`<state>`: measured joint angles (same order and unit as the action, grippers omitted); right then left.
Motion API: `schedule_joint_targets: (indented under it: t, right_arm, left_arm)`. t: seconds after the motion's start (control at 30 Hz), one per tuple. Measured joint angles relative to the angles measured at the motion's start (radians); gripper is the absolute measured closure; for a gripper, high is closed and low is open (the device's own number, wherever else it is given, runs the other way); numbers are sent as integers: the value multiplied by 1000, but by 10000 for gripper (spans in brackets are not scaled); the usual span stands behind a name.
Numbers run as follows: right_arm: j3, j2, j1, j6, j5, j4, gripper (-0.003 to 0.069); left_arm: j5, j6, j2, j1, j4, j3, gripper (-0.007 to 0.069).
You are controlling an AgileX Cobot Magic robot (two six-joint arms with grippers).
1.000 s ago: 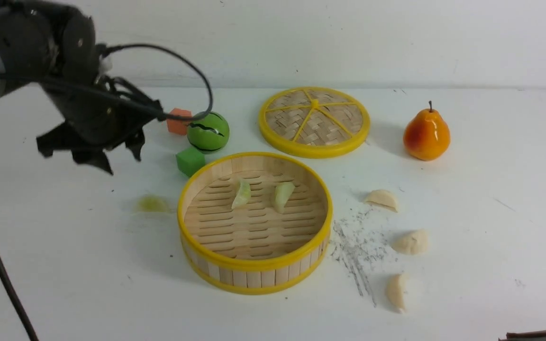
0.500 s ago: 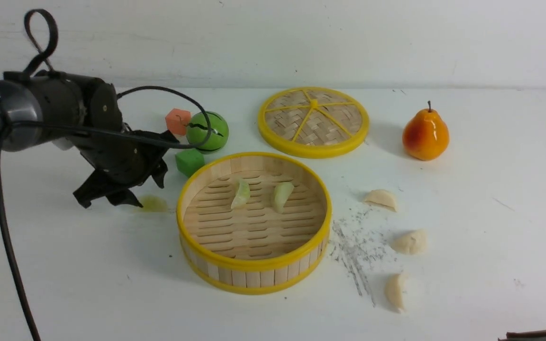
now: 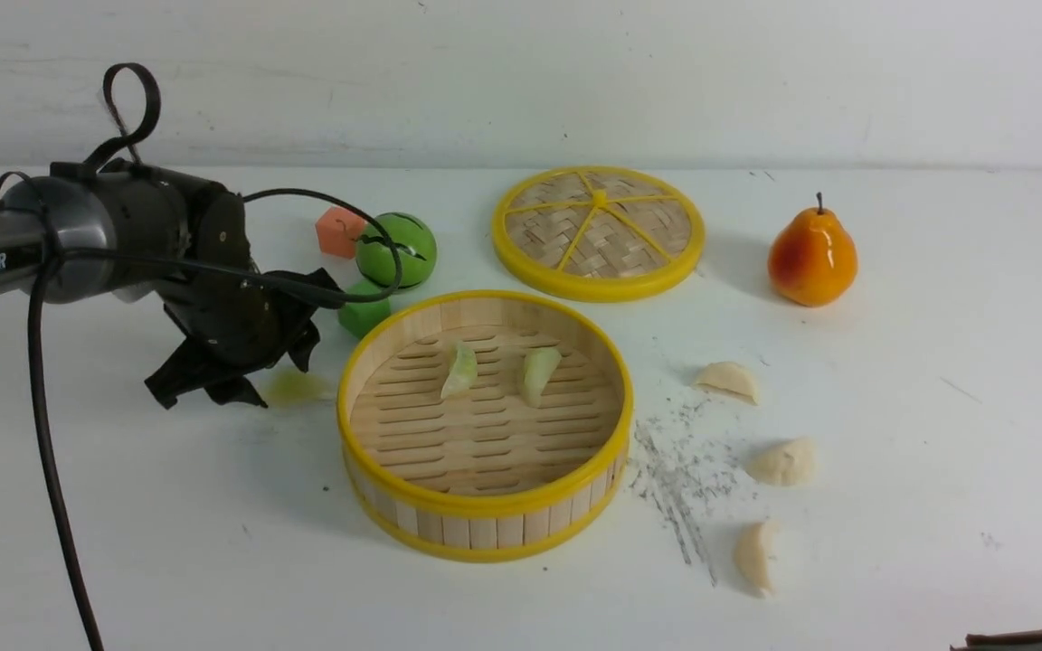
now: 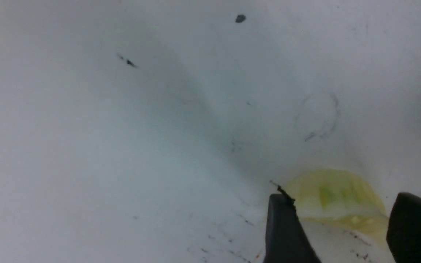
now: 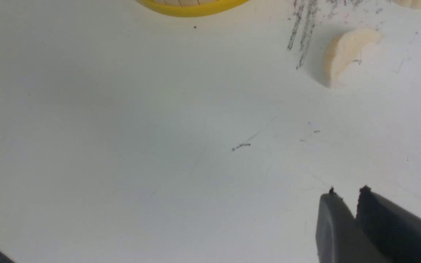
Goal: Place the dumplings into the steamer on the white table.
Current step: 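Reach for and grasp a dumpling on the table with the left gripper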
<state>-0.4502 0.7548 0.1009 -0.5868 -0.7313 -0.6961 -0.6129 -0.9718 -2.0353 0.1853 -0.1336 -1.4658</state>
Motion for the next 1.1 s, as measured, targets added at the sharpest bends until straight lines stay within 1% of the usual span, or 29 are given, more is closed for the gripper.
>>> schedule_joint_targets:
  t: [0.13,0.3,0.47,0.53,0.63,0.67,0.7,0.8,0.87,0.9,1.0,1.03,1.07,1.1]
  right_arm:
    - [0,0,0,0,0,0,561]
    - [0,0,0,0,-1,0,555]
    - [0,0,0,0,8,0,555]
    - [0,0,0,0,13,0,555]
    - [0,0,0,0,13,0,554]
    - [0,0,0,0,13,-1,554]
    - [0,0,0,0,13,-1,554]
    - [0,0,0,0,14,-1,554]
    - [0,0,0,0,14,-1,554]
    - [0,0,0,0,14,-2,553]
    - [0,0,0,0,13,-2,553]
    - [0,0,0,0,12,-2,553]
    - [0,0,0,0,11,-2,553]
    - [0,0,0,0,12,-2,552]
  left_arm:
    - [-65,59,11,0,-11,-16,259]
    - [-146,188,46,-1,-15,-84,261]
    - [-174,218,58,-1,-3,-132,262]
    - [-168,252,44,-1,-2,-133,260]
    - [-169,346,28,-1,-1,-133,260]
    - [-169,403,20,-1,0,-133,260]
    - [-168,485,13,-1,0,-133,260]
    - [-143,626,1,-1,5,-133,261]
    - [-121,671,-2,-1,5,-133,265]
    - [-105,688,-4,-1,5,-132,278]
    - [-81,683,-4,-1,2,-132,330]
    - [-72,660,-14,-1,-1,-133,382]
    - [-68,651,-18,-1,-4,-133,412]
    - [-67,630,-31,-1,-11,-133,458]
